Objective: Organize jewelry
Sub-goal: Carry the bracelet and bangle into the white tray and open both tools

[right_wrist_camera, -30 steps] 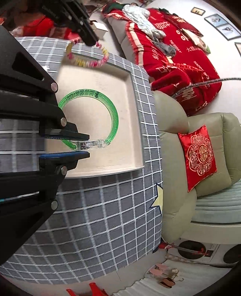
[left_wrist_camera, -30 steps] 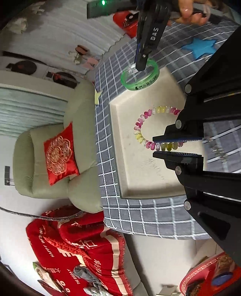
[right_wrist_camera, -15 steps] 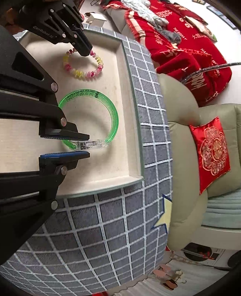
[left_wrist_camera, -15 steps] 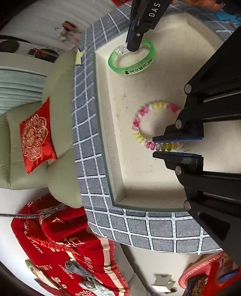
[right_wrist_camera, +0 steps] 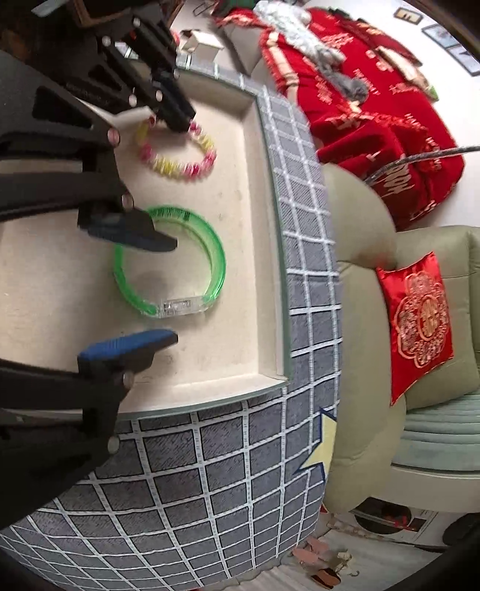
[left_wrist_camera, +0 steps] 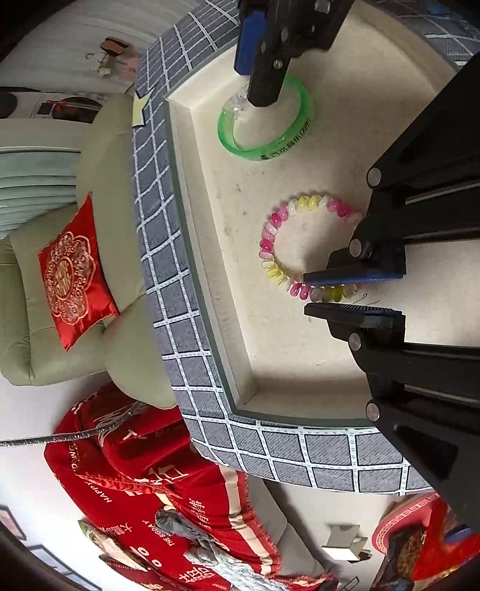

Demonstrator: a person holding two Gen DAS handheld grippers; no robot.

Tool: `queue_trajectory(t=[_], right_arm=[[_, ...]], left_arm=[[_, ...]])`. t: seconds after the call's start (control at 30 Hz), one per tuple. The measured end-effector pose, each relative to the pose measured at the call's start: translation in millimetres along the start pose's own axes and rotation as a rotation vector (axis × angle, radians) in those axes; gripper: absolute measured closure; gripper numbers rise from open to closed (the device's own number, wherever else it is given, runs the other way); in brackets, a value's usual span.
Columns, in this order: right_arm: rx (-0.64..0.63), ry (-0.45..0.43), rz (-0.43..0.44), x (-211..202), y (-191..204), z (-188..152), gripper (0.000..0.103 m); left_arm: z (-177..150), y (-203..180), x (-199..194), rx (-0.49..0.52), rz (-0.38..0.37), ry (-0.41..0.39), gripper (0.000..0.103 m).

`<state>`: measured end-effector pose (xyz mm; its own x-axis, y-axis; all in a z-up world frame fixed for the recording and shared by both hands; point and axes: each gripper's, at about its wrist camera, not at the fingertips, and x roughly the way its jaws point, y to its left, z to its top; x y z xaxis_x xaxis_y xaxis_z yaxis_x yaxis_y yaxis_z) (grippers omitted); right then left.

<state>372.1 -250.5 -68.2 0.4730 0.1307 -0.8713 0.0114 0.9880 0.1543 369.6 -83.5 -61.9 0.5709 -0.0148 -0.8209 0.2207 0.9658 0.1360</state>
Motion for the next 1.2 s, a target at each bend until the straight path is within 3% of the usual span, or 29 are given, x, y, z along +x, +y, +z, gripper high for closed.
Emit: queue_trajectory(t=[0.57, 0.8, 0.93, 0.97, 1.0, 1.03, 1.1, 1.2], right_arm=[[0.135, -0.048, 0.081, -71.8, -28.7, -43.4, 0.04], [0.158, -0.055, 0.116, -86.1, -31.3, -61.4, 0.024], [0.177, -0.068, 0.142, -94.4, -32.6, -68.6, 0.023], [0.178, -0.07, 0.141, -95.7, -32.5, -69.8, 0.023], [0.181, -0.075, 0.139, -97.8, -33.0, -71.4, 0.021], [0.185, -0.082, 0.138, -100.0, -34.1, -72.7, 0.019], [0.202, -0.091, 0.15, -104.2, -38.2, -77.1, 0.013], [0.225, -0.103, 0.167, -109.5, -42.3, -80.8, 0.011]], left_arm=[[1.3, 2.6, 4.0, -0.038, -0.015, 0.001, 0.078], [2.8, 3.4, -5.9, -0.04, -0.03, -0.024, 0.078], [5.4, 5.6, -11.3, -0.058, -0.042, -0.031, 0.078], [6.3, 6.6, -13.1, -0.064, -0.046, -0.033, 0.072], [6.8, 7.6, -15.2, -0.068, -0.049, -0.035, 0.051], [7.0, 9.4, -16.6, -0.074, -0.043, -0.028, 0.0], [7.2, 11.0, -17.1, -0.082, -0.022, -0.044, 0.0], [5.3, 11.5, -20.8, -0.073, -0.032, -0.06, 0.0]])
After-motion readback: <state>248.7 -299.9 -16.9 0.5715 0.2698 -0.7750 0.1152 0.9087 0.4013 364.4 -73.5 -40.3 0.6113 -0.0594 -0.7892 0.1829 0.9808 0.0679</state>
